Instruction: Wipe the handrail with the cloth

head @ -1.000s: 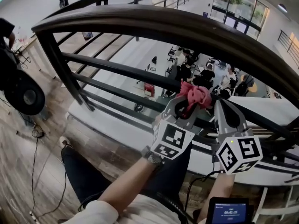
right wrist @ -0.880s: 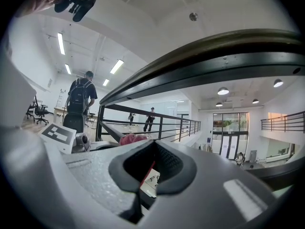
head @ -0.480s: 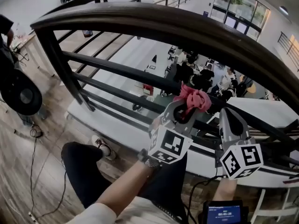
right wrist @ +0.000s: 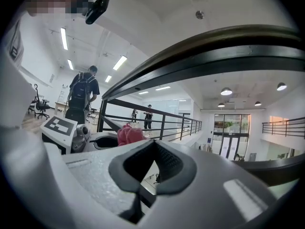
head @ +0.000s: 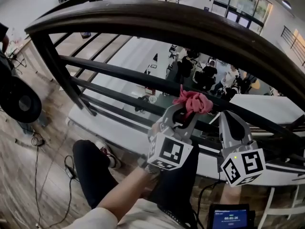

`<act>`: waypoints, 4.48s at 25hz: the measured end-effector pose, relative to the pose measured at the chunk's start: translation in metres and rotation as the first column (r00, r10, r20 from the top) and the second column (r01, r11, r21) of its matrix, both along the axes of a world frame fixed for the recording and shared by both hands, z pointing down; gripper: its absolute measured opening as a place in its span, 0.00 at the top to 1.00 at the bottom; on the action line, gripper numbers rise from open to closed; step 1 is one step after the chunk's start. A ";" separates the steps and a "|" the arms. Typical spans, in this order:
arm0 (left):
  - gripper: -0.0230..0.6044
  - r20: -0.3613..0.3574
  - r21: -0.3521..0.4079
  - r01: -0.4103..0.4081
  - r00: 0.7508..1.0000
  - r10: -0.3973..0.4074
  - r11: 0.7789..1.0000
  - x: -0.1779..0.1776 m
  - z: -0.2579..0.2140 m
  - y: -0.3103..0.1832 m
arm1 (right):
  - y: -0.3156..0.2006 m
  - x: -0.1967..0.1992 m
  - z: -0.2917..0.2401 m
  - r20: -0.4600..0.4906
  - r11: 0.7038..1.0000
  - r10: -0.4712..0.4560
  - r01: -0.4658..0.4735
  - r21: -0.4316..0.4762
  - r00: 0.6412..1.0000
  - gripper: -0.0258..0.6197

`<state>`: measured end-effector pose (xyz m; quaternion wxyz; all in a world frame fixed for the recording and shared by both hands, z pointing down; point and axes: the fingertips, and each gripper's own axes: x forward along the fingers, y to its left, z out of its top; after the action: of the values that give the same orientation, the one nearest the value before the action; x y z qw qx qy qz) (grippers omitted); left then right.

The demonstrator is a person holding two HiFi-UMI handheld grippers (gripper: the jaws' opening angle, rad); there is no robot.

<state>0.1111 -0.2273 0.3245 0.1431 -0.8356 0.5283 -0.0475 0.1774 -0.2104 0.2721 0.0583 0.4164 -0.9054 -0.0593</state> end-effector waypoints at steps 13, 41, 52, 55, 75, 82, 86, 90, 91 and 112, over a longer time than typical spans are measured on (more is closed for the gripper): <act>0.85 -0.010 -0.023 -0.034 0.999 0.034 0.999 -0.033 0.010 -0.002 | 0.000 -0.007 0.014 0.003 0.995 0.091 -0.091 -0.030 0.996 0.96; 0.85 -0.097 -0.046 -0.002 0.995 -0.003 0.999 -0.177 0.010 -0.004 | 0.003 -0.103 0.016 -0.011 0.988 0.150 -0.150 -0.021 0.989 0.96; 0.85 -0.104 -0.045 0.056 0.993 -0.060 0.997 -0.258 0.002 -0.006 | 0.007 -0.158 0.009 -0.025 0.993 0.120 -0.121 -0.006 0.992 0.96; 0.85 -0.108 -0.031 0.090 0.990 -0.093 0.995 -0.286 -0.004 -0.010 | 0.005 -0.170 0.012 -0.031 0.993 0.116 -0.116 -0.006 0.993 0.96; 0.85 -0.122 -0.048 0.251 0.959 -0.255 0.967 -0.430 -0.010 -0.007 | 0.005 -0.253 0.029 -0.073 0.999 0.028 -0.031 -0.037 0.997 0.96; 0.85 -0.143 -0.041 0.316 0.937 -0.318 0.948 -0.437 -0.006 -0.008 | 0.003 -0.251 0.024 -0.053 0.999 0.032 -0.034 -0.030 0.998 0.96; 0.85 -0.166 -0.027 0.355 0.920 -0.354 0.935 -0.434 -0.004 -0.008 | 0.005 -0.236 0.027 -0.050 0.998 0.042 -0.044 -0.036 0.998 0.96; 0.85 -0.194 -0.008 0.375 0.909 -0.369 0.927 -0.424 -0.004 -0.009 | 0.007 -0.210 0.035 -0.047 0.996 0.068 -0.071 -0.055 0.997 0.96; 0.85 -0.189 -0.005 0.373 0.911 -0.367 0.928 -0.420 -0.003 -0.009 | 0.008 -0.203 0.034 -0.042 0.995 0.077 -0.079 -0.055 0.996 0.96; 0.85 -0.107 0.003 0.296 0.950 -0.294 0.955 -0.316 -0.004 -0.008 | 0.023 -0.086 0.009 0.039 0.972 0.232 -0.231 -0.039 0.972 0.96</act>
<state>-0.2052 -0.2353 0.3202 0.1141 -0.7473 0.6543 -0.0191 0.0909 -0.1878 0.2808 0.0524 0.5192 -0.8526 -0.0278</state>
